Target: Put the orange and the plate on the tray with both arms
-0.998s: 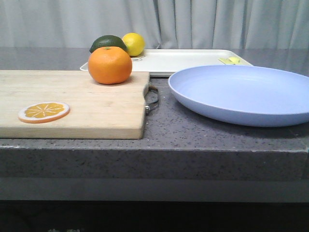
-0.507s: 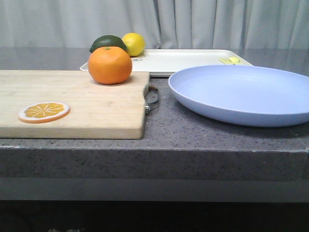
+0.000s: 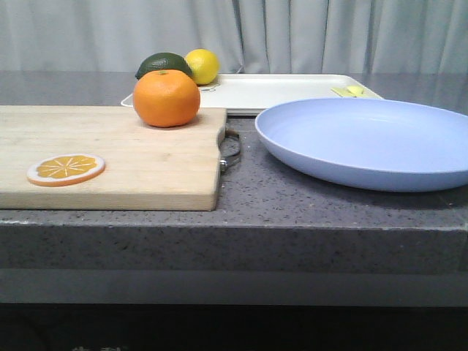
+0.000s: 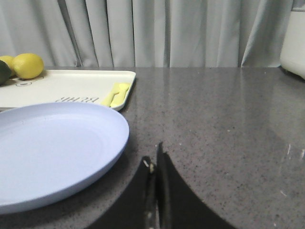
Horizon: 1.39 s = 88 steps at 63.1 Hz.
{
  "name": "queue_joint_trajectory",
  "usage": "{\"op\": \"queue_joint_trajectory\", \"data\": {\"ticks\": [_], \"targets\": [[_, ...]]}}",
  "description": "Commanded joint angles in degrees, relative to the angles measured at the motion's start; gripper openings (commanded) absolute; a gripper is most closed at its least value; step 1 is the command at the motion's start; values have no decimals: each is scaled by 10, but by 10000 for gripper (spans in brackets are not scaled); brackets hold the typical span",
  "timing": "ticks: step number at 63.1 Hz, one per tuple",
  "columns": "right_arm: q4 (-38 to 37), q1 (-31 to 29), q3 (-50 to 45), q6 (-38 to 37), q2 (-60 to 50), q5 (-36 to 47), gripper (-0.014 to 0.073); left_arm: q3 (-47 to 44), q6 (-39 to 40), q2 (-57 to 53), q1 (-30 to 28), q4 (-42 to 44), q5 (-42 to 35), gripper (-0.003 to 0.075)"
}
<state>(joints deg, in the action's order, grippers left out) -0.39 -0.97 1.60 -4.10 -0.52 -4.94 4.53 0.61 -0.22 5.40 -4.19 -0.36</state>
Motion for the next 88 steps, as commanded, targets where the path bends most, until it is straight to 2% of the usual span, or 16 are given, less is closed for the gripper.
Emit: {"op": "queue_joint_trajectory", "data": {"ticks": [1, 15, 22, 29, 37, 52, 68, 72, 76, 80, 88], "targets": [[-6, -3, 62, 0, -13, 8, -60, 70, 2, -9, -2, -5, -10, -18], [-6, -3, 197, 0, 31, -100, -60, 232, 2, 57, -2, -5, 151, -18], [-6, -3, 269, 0, 83, -179, -60, 306, 2, 111, -2, -5, 234, -18], [-6, -3, 339, 0, 148, -269, -60, 362, 2, 164, -2, -5, 285, -18], [-6, -3, 395, 0, 222, -332, -60, 375, 2, 209, -2, -5, 293, -18], [-6, -3, 396, 0, 286, -318, -60, 374, 2, 249, -2, -5, 299, -18], [-6, -3, 385, 0, 300, -312, -43, 374, 2, 267, -2, -5, 300, -17], [-6, -3, 385, 1, 300, -313, 3, 374, 2, 267, -2, -5, 299, -6], [-6, -3, 385, 1, 300, -312, 116, 374, 2, 267, -2, -5, 299, 50], [-7, -3, 385, 1, 300, -312, 244, 374, 2, 267, -2, -5, 297, 158], [-7, -3, 385, 1, 300, -312, 531, 374, 2, 267, -2, -3, 295, 425]]}}
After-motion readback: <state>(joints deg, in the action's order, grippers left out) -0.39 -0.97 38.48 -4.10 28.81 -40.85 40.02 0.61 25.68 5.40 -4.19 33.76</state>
